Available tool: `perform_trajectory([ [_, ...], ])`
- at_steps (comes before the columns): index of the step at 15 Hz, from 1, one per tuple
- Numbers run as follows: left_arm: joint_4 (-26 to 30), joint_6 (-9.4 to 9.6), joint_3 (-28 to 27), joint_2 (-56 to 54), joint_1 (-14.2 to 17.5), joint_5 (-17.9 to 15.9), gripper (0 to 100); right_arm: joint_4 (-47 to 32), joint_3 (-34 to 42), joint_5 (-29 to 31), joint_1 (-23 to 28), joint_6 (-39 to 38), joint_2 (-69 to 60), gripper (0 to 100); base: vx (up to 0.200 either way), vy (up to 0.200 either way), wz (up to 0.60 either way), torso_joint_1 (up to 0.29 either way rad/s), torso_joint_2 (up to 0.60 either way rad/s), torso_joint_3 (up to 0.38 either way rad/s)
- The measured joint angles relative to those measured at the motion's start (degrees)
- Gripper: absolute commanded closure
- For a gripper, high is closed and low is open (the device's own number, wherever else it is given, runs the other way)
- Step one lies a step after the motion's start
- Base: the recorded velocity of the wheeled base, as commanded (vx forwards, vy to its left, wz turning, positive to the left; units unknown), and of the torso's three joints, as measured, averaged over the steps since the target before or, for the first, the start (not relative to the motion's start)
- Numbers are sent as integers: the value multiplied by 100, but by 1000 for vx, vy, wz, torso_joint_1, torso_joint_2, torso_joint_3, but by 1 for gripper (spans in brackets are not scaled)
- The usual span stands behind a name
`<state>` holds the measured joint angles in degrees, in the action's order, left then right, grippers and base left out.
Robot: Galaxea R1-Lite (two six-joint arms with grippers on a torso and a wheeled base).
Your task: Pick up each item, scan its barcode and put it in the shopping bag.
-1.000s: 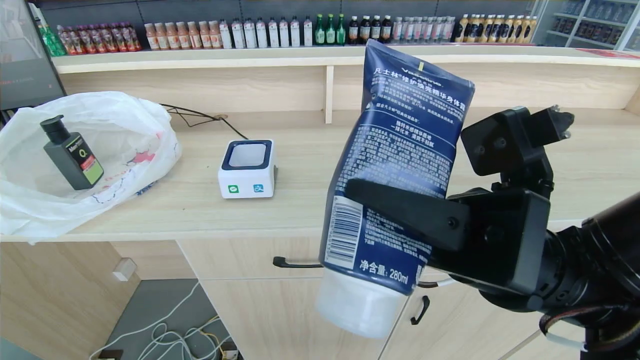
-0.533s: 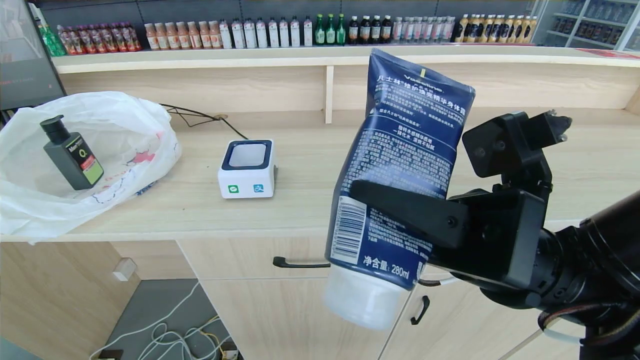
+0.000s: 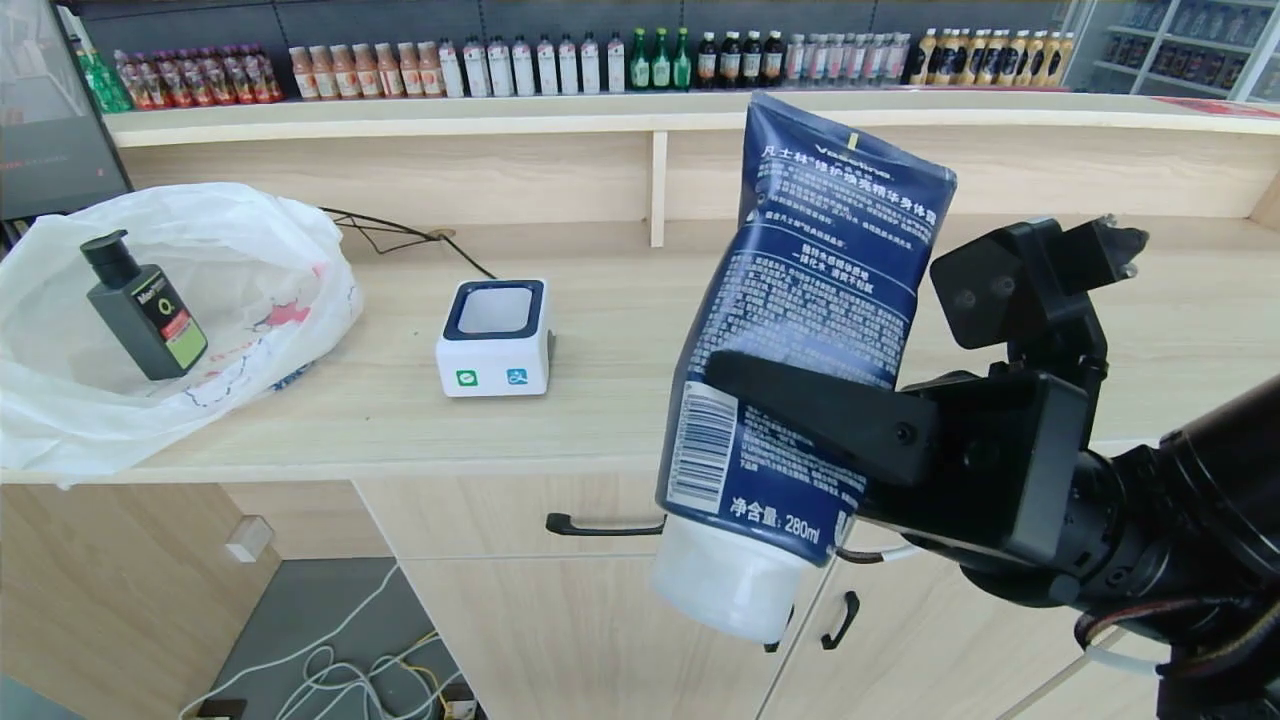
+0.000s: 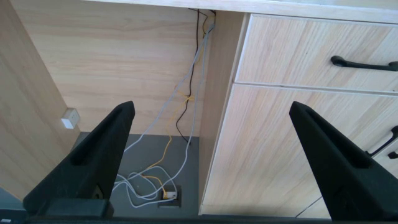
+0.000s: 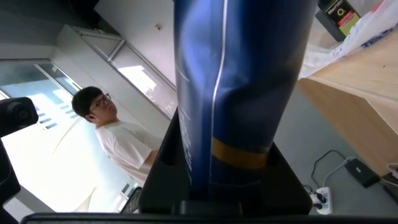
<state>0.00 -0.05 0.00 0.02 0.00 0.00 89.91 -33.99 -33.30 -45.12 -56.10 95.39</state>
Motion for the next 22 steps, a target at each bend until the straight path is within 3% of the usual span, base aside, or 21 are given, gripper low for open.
perform_trajectory([
  [3,0,2,0,0,0,0,0,4,-247,165,195,457,-2,100,0,0,0,0,0,0],
  [5,0,0,0,0,0,0,0,-57,-346,227,472,1154,-5,100,0,0,0,0,0,0],
  [8,0,0,0,0,0,0,0,-902,-435,332,775,2422,-66,100,0,0,0,0,0,0],
  [12,0,2,0,0,0,0,0,-2139,-495,545,855,2926,-521,100,0,0,0,0,0,0],
  [15,0,2,0,0,0,0,0,-2581,-523,1295,822,3724,-724,100,0,0,0,0,0,0],
  [19,0,2,0,0,0,0,0,-3224,-601,1524,797,4885,-824,100,0,0,0,0,0,0],
  [22,0,0,0,0,0,0,0,-3686,-851,2833,766,5798,-829,100,0,0,0,0,0,0],
])
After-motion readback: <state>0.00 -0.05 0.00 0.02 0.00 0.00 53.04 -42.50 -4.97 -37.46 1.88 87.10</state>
